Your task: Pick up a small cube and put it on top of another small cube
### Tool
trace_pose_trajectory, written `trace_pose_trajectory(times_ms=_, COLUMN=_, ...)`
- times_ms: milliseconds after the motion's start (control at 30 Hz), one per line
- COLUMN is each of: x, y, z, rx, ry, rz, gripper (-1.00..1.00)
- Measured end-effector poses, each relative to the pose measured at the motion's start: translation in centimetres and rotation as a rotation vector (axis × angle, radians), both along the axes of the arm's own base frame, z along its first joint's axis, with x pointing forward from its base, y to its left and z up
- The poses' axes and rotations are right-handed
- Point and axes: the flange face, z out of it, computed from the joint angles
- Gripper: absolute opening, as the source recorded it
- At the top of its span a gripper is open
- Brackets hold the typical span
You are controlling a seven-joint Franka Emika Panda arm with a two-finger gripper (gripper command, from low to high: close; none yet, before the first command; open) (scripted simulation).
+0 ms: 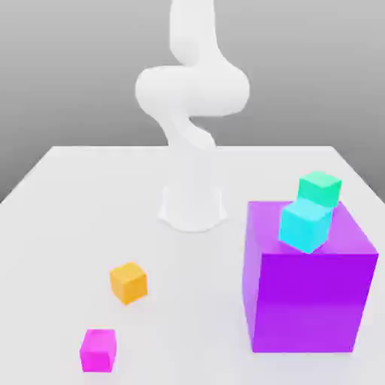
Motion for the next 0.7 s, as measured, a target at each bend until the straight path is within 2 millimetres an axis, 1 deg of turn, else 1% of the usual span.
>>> trace_pose_trajectory(times_ms=67, x=2.6, y=-1.1, z=-3.4, rx=0.005, ry=0.059, rz=0.005, gripper=0.00)
trace_pose_trajectory(times_ms=167, x=5.7, y=-2.7, z=-8.5, rx=0.012, ry=0.142, rz=0.010, gripper=0.00)
trace_pose_trajectory(times_ms=267, x=8.1, y=-4.2, z=-13.9, rx=0.018, ry=0.223, rz=0.011, gripper=0.00)
trace_pose_trajectory(times_ms=367, x=9.8, y=-5.8, z=-19.5, rx=0.022, ry=0.304, rz=0.010, gripper=0.00)
trace_pose_trajectory(times_ms=433, x=10.5, y=-6.8, z=-23.3, rx=0.023, ry=0.359, rz=0.008, gripper=0.00)
trace_pose_trajectory(times_ms=533, x=10.9, y=-8.4, z=-29.1, rx=0.022, ry=0.440, rz=0.003, gripper=0.00)
trace_pose_trajectory(times_ms=600, x=10.7, y=-9.7, z=-32.9, rx=0.022, ry=0.494, rz=-0.006, gripper=0.00)
trace_pose_trajectory(times_ms=700, x=9.9, y=-11.3, z=-38.5, rx=0.017, ry=0.576, rz=-0.016, gripper=0.00)
